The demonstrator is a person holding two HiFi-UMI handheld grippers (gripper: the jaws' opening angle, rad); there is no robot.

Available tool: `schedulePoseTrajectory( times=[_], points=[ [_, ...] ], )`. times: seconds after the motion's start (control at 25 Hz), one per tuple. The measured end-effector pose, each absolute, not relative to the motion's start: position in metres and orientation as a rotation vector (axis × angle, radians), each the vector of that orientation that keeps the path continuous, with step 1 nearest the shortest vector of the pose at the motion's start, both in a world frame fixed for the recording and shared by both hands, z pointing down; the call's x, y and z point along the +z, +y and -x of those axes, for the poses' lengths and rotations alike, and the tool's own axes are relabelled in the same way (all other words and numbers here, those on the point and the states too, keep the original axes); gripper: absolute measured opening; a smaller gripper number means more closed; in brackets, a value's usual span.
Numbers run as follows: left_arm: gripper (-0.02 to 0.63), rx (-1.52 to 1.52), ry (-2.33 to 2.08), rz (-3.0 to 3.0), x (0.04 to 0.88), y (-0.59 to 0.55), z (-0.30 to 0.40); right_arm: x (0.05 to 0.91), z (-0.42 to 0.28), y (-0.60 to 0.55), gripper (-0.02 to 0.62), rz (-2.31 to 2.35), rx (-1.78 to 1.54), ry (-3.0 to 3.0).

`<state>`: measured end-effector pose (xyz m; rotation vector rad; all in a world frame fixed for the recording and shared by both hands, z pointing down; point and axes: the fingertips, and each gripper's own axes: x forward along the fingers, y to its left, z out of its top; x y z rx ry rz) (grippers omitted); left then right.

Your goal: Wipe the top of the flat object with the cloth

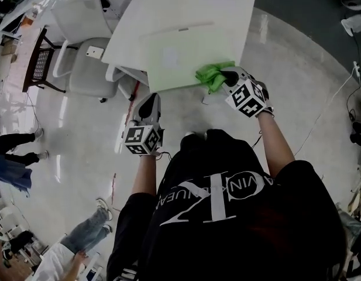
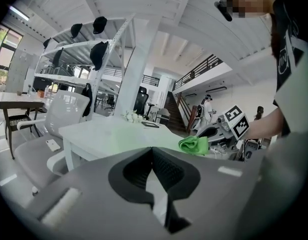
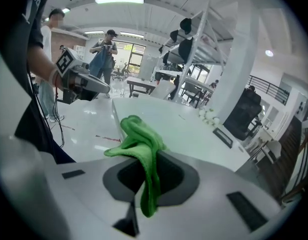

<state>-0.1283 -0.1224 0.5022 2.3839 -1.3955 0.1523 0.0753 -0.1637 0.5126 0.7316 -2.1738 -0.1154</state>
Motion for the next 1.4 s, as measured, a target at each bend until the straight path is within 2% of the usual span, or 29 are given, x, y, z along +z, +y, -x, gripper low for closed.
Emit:
schedulePoseTrajectory(
  times=[0.64, 1.4],
  points=[
    [0.011, 0.177, -1.338, -2.406, 0.505, -0.129, 0.098, 0.515, -0.137, -0.165, 0.031, -0.95, 0.099, -2.172],
    [0.011, 0.174, -1.394, -2.378, 0.502, -0.122, 0.116, 0.512, -0.185, -0.166, 0.031, -1.241, 0.356, -2.095]
  ],
)
